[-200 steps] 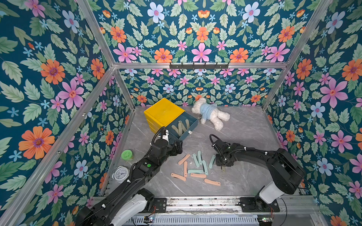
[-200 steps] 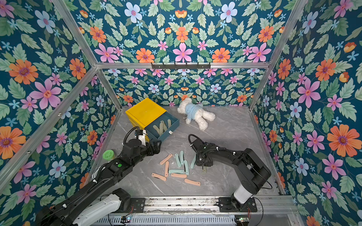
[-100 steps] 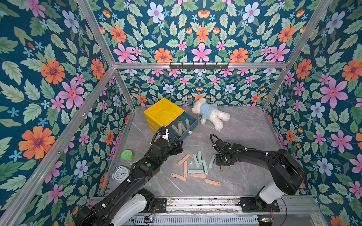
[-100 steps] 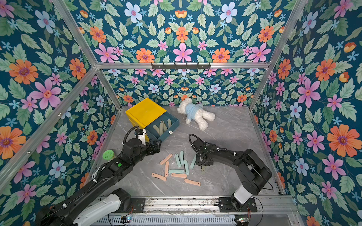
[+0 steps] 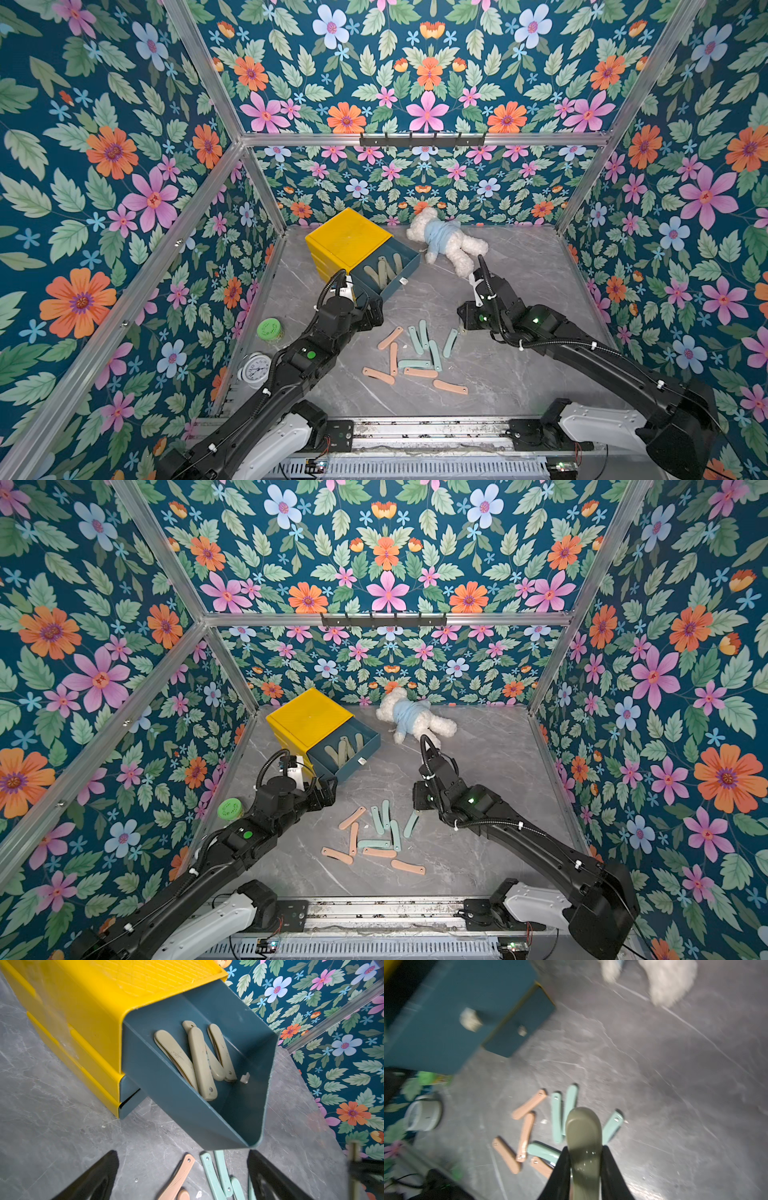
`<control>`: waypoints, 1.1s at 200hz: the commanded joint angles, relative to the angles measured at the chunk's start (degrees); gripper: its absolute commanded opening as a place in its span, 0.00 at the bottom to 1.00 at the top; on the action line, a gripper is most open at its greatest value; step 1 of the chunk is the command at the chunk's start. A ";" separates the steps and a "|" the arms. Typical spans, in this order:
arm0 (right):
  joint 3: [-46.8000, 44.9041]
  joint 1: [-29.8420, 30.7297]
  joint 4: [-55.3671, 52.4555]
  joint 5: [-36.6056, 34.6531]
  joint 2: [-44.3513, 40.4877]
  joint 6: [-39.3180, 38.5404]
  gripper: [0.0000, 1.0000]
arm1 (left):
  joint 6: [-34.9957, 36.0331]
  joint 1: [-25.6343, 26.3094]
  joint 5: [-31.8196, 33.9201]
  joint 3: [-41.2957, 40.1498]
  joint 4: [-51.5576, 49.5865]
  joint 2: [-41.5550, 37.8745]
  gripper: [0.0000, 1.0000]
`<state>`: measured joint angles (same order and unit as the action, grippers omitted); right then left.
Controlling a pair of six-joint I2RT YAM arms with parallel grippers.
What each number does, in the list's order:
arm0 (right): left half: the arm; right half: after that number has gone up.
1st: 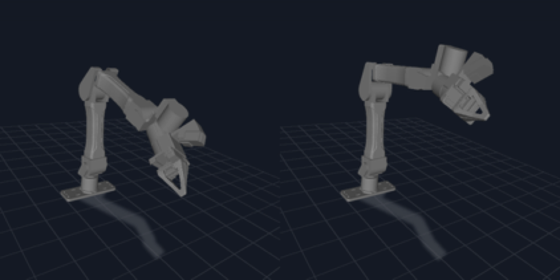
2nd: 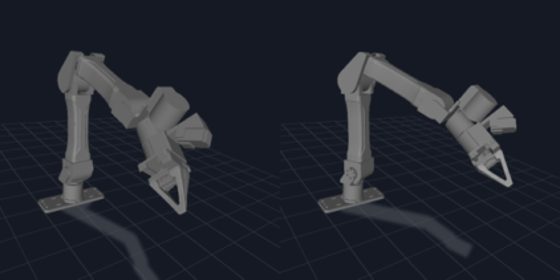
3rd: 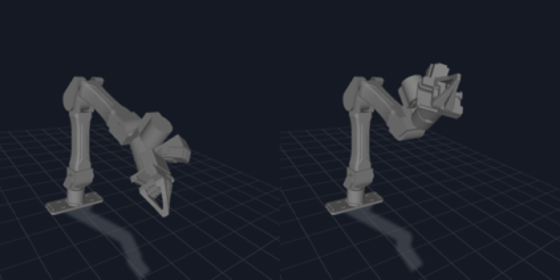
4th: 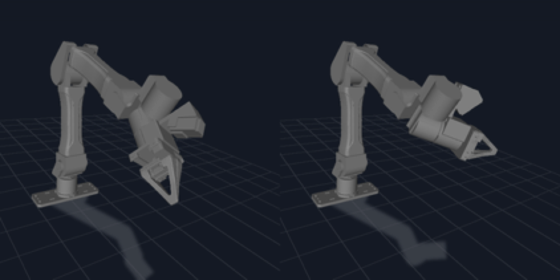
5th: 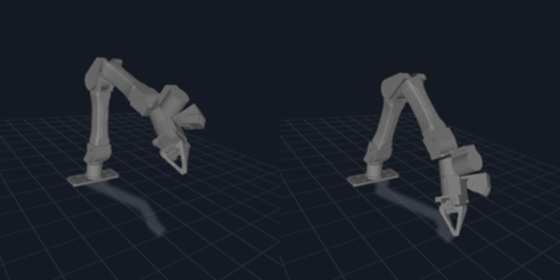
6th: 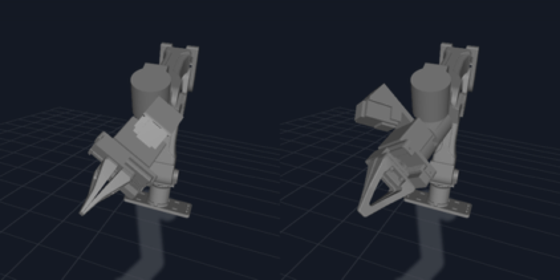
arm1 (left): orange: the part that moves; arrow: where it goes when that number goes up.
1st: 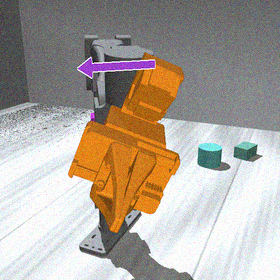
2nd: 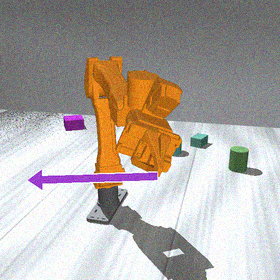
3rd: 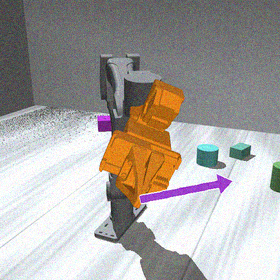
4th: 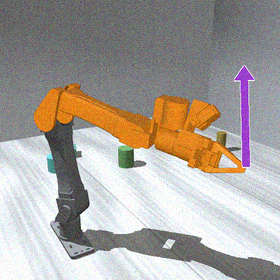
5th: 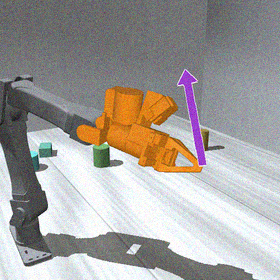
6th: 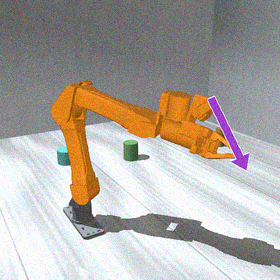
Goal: Place the fruit knives into the drawer by color
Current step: Pick up the fruit knife from the center of the board, then place the fruit knife in the drawer.
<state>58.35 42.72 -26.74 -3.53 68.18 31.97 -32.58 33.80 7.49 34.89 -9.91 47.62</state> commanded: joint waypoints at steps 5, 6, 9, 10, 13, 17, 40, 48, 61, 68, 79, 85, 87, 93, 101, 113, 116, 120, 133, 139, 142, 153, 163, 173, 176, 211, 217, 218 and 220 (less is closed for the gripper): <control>10.30 2.02 3.97 1.99 4.02 -4.62 0.13 | 0.03 0.04 2.55 0.78 -2.52 -1.25 0.99; 10.91 2.06 4.06 2.10 4.26 -4.67 0.13 | 0.00 0.04 2.59 0.78 -2.59 -1.32 0.99; 12.27 2.02 4.37 2.66 5.31 -4.93 0.13 | 0.00 0.04 2.74 0.79 -2.80 -1.49 0.99; 12.91 2.06 4.53 2.83 5.61 -5.00 0.13 | -0.02 0.04 2.86 0.79 -2.82 -1.57 0.99; 14.26 2.07 4.88 3.31 6.63 -5.25 0.13 | -0.07 0.04 2.95 0.83 -3.03 -1.76 0.99; 16.15 2.12 5.31 3.78 8.03 -5.55 0.13 | -0.18 0.04 3.16 0.86 -3.34 -2.03 0.99; 27.65 2.13 6.96 6.17 17.48 -7.01 0.13 | -0.69 0.04 3.15 0.71 -4.14 -3.47 0.99; 32.04 2.02 6.83 6.71 21.25 -7.41 0.13 | -0.73 0.04 3.09 0.79 -4.53 -3.66 0.99; 39.14 1.59 5.82 7.38 27.95 -8.09 0.13 | -0.91 0.04 3.01 1.18 -5.41 -3.67 0.99; 42.86 1.34 5.43 7.72 31.27 -8.23 0.14 | -0.91 0.06 2.96 1.31 -5.81 -3.68 0.99; 48.15 0.85 4.56 8.43 35.58 -8.19 0.14 | -1.00 0.04 2.97 1.49 -6.21 -3.69 0.99; 50.74 0.63 3.88 8.65 37.90 -8.09 0.14 | -1.00 0.04 2.92 1.55 -6.39 -3.76 0.99; 51.70 0.55 3.65 8.81 38.58 -8.02 0.14 | -1.00 0.04 2.85 1.57 -6.49 -3.78 0.99; 54.14 0.27 2.66 9.05 40.72 -7.77 0.14 | -1.08 0.04 2.79 1.62 -6.54 -3.84 0.99; 57.03 0.08 1.26 9.22 43.13 -7.57 0.14 | -1.13 0.04 2.78 1.67 -6.62 -3.93 0.99; 59.84 -0.17 -0.41 9.26 45.73 -7.29 0.15 | -1.17 0.08 2.55 1.74 -6.75 -4.04 0.99; 60.14 -0.15 -0.62 9.18 45.97 -7.18 0.15 | -1.22 0.04 2.58 1.82 -6.76 -4.05 0.99; 60.29 -0.16 -0.84 9.03 46.43 -7.11 0.15 | -1.25 0.04 2.61 1.90 -6.79 -4.03 0.99; 59.43 -0.14 -0.29 8.81 46.97 -6.85 0.18 | -1.28 0.04 2.32 2.17 -6.85 -4.02 0.99; 58.83 -0.16 0.12 8.64 46.94 -6.70 0.19 | -1.26 0.04 2.19 2.28 -6.79 -4.03 0.99; 58.51 -0.24 0.25 8.59 47.03 -6.62 0.20 | -1.22 0.04 2.13 2.29 -6.80 -3.95 0.99; 57.85 -0.34 0.64 8.63 47.23 -6.23 0.24 | -1.17 0.04 2.13 2.54 -6.79 -3.93 0.99; 57.40 -0.40 0.72 8.69 47.52 -5.66 0.26 | -1.16 0.04 2.16 2.55 -6.62 -3.97 0.99; 56.84 -0.50 1.14 8.72 47.40 -5.30 0.31 | -1.17 0.04 2.11 2.55 -6.28 -3.77 0.99; 56.75 -0.51 1.16 8.78 47.39 -5.25 0.33 | -1.25 0.04 2.07 2.55 -6.26 -3.68 0.99; 57.14 -0.57 1.43 8.85 46.89 -5.07 0.50 | -1.26 0.05 1.00 3.68 -6.57 -2.44 0.99; 57.14 -0.61 1.50 8.72 46.59 -5.07 0.51 | -1.26 0.04 1.04 3.68 -6.45 -2.57 0.99; 57.14 -0.62 1.59 8.72 46.55 -5.07 0.52 | -1.30 0.04 1.04 3.64 -6.44 -2.64 0.99; 57.14 -0.64 1.60 8.72 46.41 -5.07 0.52 | -1.36 0.04 1.04 3.65 -6.44 -2.66 0.99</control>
<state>115.20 42.09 -26.00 4.93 115.59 26.13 -33.21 33.80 8.88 37.95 -16.78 44.97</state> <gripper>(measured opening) 0.497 0.992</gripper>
